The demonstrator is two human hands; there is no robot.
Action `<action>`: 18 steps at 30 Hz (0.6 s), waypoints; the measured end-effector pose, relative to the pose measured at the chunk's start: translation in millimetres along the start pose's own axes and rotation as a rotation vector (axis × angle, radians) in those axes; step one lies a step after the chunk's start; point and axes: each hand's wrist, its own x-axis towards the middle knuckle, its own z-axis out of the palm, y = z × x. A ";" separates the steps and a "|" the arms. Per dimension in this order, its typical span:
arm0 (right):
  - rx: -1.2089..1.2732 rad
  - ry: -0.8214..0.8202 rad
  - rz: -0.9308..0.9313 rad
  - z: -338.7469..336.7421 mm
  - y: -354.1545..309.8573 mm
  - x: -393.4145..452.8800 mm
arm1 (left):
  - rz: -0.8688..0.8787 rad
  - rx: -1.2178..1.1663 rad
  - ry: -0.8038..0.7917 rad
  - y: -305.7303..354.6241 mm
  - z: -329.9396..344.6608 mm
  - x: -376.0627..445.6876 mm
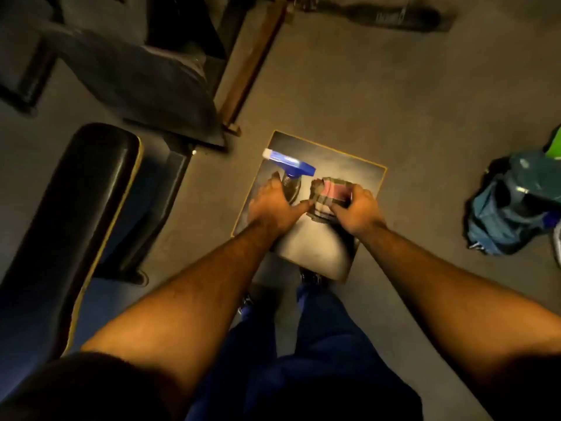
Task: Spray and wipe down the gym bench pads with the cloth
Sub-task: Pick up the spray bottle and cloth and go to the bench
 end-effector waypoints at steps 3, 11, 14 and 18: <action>0.063 -0.021 0.158 12.0 3.3 29.1 | -0.092 -0.220 0.015 5.2 17.9 19.8; 0.268 0.034 0.442 44.6 6.6 60.4 | -0.059 -0.269 0.059 -8.9 35.5 47.6; 0.261 -0.012 0.479 49.2 6.9 69.7 | -0.053 -0.235 0.081 -13.1 38.4 48.8; 0.319 -0.063 0.495 51.0 9.6 74.6 | -0.026 -0.214 0.081 -11.0 39.4 49.5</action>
